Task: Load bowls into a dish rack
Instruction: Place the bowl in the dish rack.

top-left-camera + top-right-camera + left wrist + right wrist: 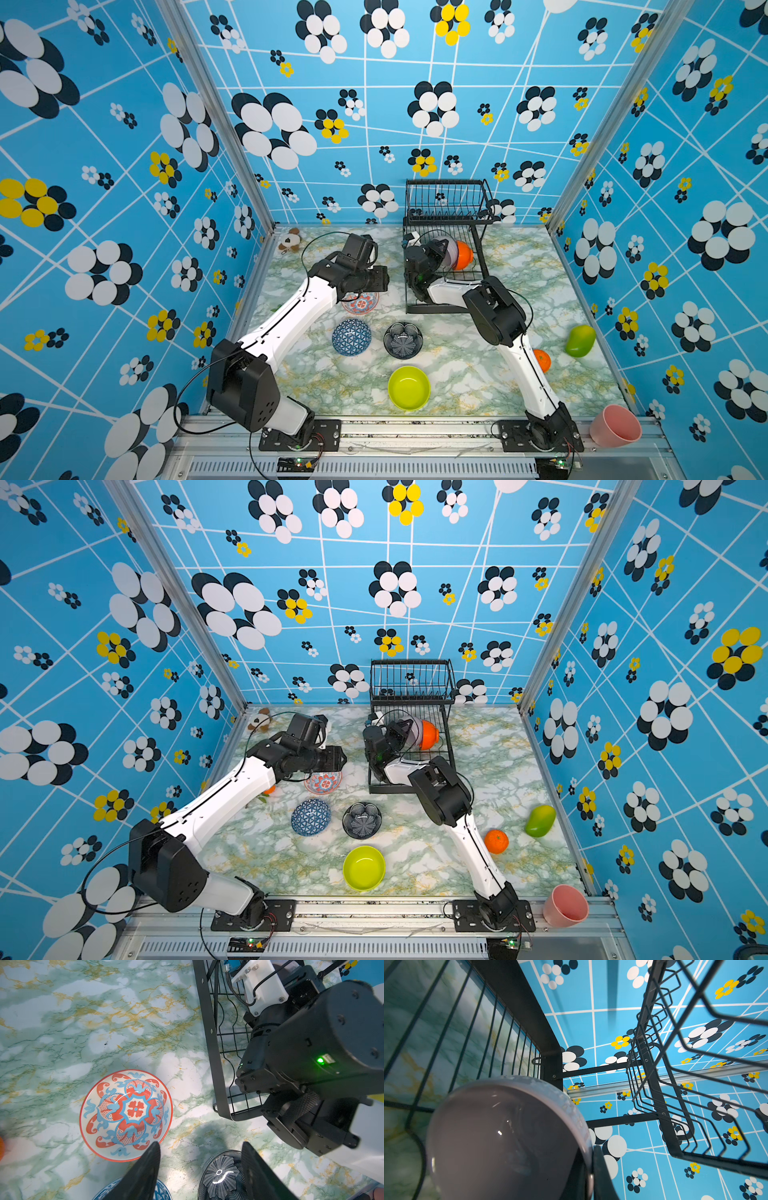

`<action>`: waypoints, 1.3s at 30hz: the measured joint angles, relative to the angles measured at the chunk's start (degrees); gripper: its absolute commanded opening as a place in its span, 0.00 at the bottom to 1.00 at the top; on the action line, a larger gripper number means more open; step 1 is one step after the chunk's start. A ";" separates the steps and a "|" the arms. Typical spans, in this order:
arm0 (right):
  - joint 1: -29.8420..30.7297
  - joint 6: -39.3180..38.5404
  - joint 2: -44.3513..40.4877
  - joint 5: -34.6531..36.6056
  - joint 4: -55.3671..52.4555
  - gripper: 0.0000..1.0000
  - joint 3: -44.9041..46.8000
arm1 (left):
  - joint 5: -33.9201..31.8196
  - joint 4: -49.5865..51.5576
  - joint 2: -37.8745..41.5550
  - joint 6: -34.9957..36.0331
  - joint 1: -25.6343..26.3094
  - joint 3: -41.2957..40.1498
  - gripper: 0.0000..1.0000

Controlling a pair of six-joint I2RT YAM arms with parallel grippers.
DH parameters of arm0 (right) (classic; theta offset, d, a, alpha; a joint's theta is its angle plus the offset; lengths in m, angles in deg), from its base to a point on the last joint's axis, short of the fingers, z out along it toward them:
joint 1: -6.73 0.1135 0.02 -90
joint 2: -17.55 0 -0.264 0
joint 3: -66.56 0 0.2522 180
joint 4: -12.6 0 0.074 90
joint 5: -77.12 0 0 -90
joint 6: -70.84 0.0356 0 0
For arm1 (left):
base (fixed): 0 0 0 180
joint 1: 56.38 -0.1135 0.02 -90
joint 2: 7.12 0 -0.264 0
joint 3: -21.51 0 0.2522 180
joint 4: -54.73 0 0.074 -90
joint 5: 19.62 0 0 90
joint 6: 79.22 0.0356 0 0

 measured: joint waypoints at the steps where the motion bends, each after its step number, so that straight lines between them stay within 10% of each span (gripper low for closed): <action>1: 0.00 -0.04 0.11 0.09 -0.11 0.00 -0.20 | 0.00 0.00 0.00 0.00 0.02 0.00 0.65; 39: 2.25 0.28 0.50 -0.35 -4.04 0.16 -1.36 | 0.00 0.00 0.00 0.00 0.02 0.00 0.66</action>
